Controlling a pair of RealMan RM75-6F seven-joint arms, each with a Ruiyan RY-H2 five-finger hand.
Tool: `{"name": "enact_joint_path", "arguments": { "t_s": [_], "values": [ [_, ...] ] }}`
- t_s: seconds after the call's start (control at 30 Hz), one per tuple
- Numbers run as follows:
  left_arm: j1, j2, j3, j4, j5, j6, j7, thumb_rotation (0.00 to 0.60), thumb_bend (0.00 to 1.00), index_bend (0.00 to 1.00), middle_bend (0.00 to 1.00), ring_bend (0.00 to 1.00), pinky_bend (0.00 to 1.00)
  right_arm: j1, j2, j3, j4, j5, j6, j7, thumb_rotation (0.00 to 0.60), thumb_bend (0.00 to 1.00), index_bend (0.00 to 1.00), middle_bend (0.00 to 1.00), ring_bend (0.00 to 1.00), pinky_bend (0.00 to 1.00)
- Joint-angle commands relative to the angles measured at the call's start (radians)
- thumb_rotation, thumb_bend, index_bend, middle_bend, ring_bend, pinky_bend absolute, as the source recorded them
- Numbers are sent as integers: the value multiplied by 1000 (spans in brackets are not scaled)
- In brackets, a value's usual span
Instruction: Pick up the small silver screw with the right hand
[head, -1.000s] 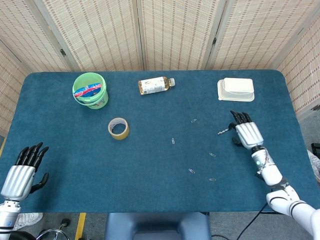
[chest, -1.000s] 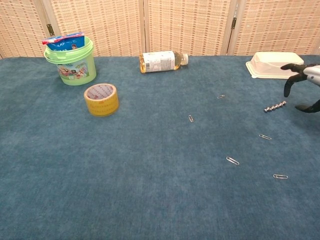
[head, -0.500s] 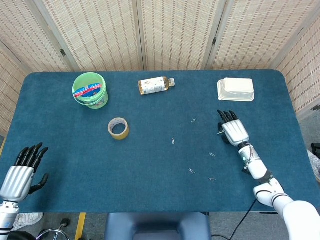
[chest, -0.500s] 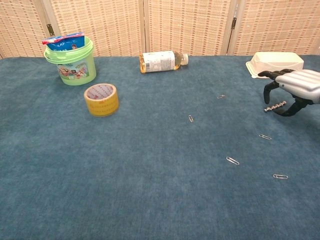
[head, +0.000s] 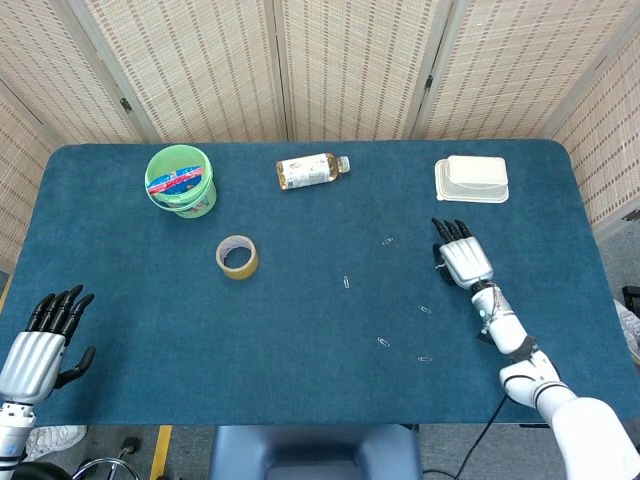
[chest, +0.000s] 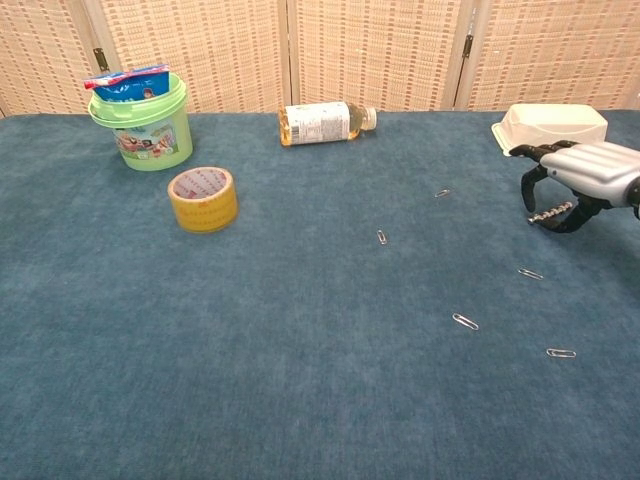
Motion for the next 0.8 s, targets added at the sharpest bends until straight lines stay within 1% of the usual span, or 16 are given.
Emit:
{"name": "enact_joint_path", "arguments": {
  "t_s": [0.03,0.4,0.8],
  "values": [
    [0,0,-1,1,-1,0,-1,600,471,0,36,42,83,1,-3,-2,5,2,-1,-1,600,383,487,0,0,0],
    [2,4,1,1,5,7,-16,600,470,0,36,42,83,7,-13,-7,19,13,-21,-2,600,383,497,0,0,0],
    [7,3,5,15,30,34,-41,600,471,0,36,42,82,12,-19,-3,18,27,-28,-22,600,383,570,0,0,0]
  ]
}}
